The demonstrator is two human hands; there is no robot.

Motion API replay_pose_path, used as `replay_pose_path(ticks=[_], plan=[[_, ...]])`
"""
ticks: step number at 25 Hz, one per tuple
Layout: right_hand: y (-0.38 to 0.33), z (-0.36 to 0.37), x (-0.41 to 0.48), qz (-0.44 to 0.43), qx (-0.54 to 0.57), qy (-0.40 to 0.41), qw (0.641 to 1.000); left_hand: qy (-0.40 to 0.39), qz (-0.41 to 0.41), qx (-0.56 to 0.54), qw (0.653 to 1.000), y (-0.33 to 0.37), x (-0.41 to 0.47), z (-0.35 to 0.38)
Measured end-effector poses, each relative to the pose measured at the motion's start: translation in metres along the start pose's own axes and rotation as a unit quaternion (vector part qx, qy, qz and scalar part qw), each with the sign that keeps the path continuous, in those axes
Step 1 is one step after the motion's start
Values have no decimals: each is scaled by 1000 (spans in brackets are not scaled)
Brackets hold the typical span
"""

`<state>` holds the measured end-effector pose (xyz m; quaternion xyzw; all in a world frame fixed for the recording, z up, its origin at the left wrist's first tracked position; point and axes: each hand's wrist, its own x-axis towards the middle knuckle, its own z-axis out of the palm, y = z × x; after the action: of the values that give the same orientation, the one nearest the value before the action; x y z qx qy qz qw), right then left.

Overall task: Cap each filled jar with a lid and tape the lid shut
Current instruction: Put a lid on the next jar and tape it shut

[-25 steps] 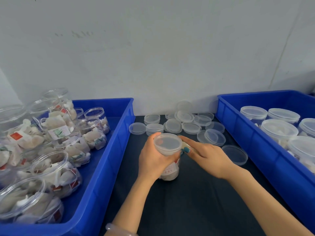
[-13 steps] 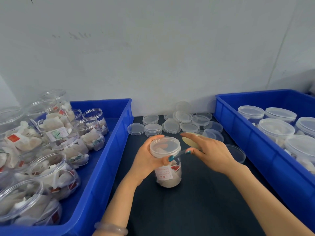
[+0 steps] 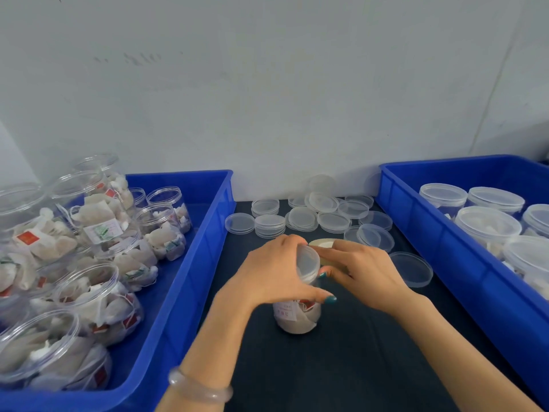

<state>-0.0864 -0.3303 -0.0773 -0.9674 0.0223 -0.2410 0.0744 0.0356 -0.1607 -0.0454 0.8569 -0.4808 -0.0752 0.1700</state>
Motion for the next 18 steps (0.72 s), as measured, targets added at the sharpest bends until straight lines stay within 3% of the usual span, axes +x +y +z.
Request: replay_pose_path(ticks=[2,9,18], plan=[[0,-2,-2,-7,-12,-3,1000,52,-1,59,997,10,2,8],[10,-5,-2,-51,-19,-23,998,124,33,31,991,9,4,17],[18,-3,21,-33,-64,-29,997,132,14,21,991,7,13,13]])
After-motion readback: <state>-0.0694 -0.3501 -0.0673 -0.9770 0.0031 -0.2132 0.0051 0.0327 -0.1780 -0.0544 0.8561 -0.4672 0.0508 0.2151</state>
